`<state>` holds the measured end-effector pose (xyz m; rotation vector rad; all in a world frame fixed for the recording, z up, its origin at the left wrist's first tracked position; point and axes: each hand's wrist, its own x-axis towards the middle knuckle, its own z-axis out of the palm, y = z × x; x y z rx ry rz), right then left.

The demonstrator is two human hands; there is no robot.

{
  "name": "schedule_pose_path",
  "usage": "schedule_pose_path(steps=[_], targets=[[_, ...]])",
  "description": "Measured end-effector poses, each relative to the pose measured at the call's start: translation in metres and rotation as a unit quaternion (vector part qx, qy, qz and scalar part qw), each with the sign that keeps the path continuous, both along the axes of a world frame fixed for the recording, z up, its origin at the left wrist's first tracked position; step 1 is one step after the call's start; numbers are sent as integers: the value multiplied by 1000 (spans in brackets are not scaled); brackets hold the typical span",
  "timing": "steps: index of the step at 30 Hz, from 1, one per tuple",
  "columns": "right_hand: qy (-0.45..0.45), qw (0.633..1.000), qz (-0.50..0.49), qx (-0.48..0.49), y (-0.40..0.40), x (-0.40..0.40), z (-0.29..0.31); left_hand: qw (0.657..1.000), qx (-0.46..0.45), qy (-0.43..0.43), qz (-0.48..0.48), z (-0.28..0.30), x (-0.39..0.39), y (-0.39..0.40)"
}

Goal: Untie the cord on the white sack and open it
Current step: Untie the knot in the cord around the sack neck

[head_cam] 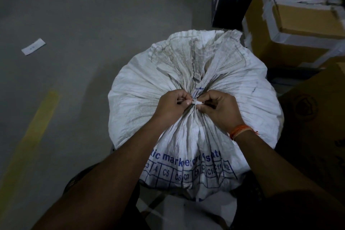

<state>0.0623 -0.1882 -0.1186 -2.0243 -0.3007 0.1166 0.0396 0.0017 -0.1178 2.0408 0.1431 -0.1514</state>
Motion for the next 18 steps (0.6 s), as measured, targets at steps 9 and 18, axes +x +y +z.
schedule_pose_path(steps=[9, 18], targets=[[-6, 1000, -3, 0, 0, 1, -4, 1000, 4, -1, 30, 2, -3, -7], [13, 1000, 6, 14, -2, 2, -5, 1000, 2, -4, 18, 2, -3, -3]])
